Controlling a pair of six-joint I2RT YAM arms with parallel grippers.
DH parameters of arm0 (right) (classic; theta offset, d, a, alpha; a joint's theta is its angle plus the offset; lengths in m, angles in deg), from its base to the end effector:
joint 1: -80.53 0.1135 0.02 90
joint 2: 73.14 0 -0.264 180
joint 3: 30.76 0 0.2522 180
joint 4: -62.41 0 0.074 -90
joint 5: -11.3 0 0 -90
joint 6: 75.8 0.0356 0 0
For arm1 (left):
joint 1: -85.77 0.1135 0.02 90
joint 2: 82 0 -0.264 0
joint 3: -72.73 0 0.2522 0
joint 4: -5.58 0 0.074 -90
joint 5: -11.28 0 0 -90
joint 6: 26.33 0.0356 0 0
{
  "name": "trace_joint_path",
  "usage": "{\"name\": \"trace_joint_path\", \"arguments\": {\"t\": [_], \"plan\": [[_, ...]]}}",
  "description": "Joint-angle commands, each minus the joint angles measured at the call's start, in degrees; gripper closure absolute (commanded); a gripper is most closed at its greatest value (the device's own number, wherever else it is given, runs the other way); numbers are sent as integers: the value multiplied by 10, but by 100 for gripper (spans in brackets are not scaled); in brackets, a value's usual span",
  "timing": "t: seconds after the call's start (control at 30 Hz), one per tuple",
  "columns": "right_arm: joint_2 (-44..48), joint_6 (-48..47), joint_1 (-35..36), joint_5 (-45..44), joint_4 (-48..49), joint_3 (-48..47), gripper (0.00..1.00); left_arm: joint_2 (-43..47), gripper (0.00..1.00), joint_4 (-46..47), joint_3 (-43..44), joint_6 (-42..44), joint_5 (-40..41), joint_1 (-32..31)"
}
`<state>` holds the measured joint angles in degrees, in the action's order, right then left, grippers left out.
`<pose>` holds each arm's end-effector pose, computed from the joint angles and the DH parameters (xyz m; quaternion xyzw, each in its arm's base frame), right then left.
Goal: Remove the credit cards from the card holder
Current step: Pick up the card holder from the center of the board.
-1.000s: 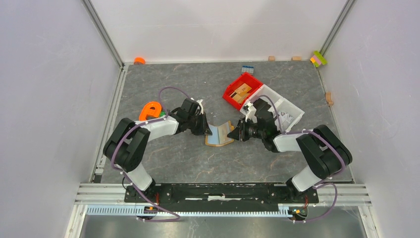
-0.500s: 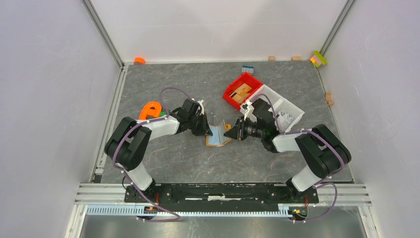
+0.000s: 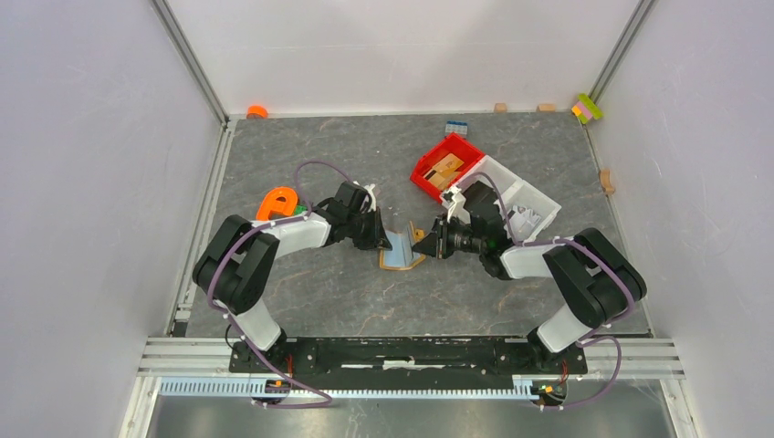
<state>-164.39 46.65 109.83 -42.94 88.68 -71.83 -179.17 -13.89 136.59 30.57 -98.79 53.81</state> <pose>0.2352 0.1558 0.1420 -0.1454 0.8021 0.4872 0.3133 0.2724 -0.1844 0.1514 0.0463 0.9337 -0.3082 0.1761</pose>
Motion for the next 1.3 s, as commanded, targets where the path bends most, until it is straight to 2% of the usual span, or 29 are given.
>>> {"name": "trace_joint_path", "arguments": {"t": [0.0, 0.1, 0.23, 0.43, 0.5, 0.57, 0.73, 0.97, 1.03, 1.17, 1.27], "plan": [[-3, -50, 7, -44, -78, -36, 81, -2, 87, 12, 17, 7, -10, -2], [-5, -62, 9, -58, -105, -46, 79, -2, 87, 13, 17, 5, -12, -2], [-9, -69, 14, -68, -120, -53, 67, -1, 87, 19, 15, 4, -19, -2], [-10, -73, 24, -61, -109, -54, 42, 4, 86, 28, 11, 2, -30, -2], [-6, -74, 26, -63, -104, -51, 40, 6, 86, 30, 10, 3, -31, -2], [-4, -76, 27, -65, -105, -50, 45, 9, 85, 30, 9, 3, -32, -2], [-6, -81, 27, -83, -130, -59, 69, 47, 80, 41, -10, -3, -12, -1], [4, -87, 27, -108, -147, -59, 89, 83, 71, 33, -26, -7, 25, 1], [7, -86, 27, -112, -146, -57, 93, 84, 66, 30, -26, -9, 26, 2], [8, -85, 27, -118, -151, -58, 94, 80, 61, 32, -28, -20, 19, 8], [7, -84, 27, -117, -151, -59, 94, 75, 55, 71, -44, -43, -18, 28]]}}
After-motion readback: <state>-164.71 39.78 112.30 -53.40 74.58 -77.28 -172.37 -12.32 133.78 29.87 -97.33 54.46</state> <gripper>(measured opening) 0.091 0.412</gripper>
